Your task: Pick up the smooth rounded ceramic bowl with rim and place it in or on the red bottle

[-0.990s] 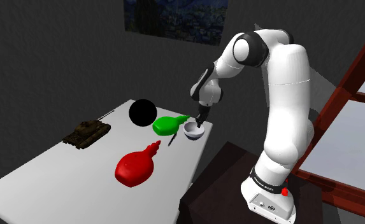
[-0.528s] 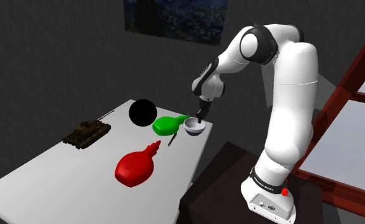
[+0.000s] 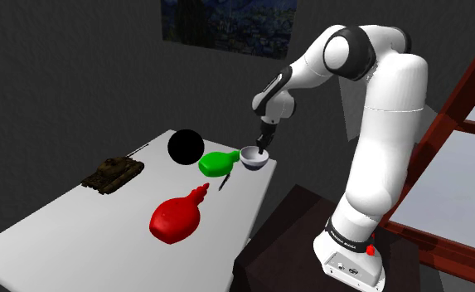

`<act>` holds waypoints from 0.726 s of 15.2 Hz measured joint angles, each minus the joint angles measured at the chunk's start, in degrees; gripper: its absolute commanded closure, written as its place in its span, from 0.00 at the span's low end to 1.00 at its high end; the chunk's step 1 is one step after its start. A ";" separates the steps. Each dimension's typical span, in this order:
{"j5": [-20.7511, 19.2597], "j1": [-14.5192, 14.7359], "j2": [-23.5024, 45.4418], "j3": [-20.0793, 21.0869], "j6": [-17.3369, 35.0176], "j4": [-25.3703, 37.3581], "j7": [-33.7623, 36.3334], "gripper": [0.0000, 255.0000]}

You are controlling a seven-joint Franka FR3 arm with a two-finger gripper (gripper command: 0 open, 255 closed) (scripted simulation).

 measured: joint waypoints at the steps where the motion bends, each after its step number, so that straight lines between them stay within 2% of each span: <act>1: -0.70 0.14 -0.88 -0.30 -0.76 -0.01 0.46 1.00; 11: -5.60 1.12 -7.10 -1.73 -7.06 1.03 4.38 1.00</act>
